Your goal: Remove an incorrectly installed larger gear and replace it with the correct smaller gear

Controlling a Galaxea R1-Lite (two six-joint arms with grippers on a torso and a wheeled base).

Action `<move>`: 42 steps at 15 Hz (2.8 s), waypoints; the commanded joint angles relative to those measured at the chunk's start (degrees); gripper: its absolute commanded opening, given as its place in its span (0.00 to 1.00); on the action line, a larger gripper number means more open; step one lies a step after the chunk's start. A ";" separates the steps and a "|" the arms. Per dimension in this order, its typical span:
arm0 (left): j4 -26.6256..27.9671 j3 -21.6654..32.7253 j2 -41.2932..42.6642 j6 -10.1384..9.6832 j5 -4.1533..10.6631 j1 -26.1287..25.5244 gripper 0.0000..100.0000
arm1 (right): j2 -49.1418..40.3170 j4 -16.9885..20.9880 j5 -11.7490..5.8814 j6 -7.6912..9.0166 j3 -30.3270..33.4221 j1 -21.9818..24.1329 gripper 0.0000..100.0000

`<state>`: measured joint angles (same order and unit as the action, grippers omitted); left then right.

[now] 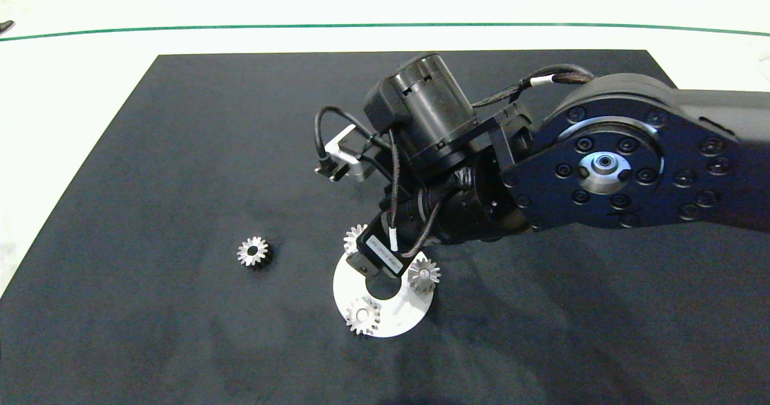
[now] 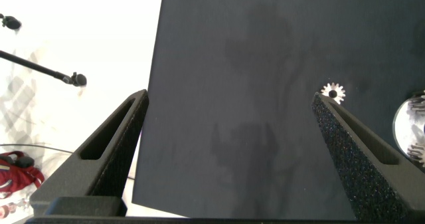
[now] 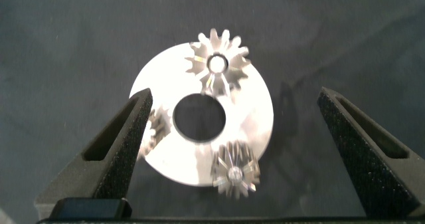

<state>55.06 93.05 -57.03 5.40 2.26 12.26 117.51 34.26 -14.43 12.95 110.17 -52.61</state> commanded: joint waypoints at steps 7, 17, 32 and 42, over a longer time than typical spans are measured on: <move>0.31 0.03 0.60 0.05 0.03 0.04 1.00 | 5.54 0.29 -1.74 0.15 4.27 0.23 1.00; 0.31 0.03 0.78 0.05 0.03 -0.05 1.00 | 9.76 0.20 -1.74 0.15 4.43 0.32 0.80; 0.31 -0.24 1.48 0.14 -0.06 -0.13 1.00 | 8.53 -12.11 -2.71 0.06 -1.36 0.41 0.50; 0.31 -0.33 1.57 0.14 -0.06 -0.13 1.00 | 7.74 -12.02 -3.76 0.24 -1.62 0.32 0.31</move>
<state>55.06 92.75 -55.52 5.51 2.15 12.09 125.94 22.19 -17.93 13.09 108.46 -52.18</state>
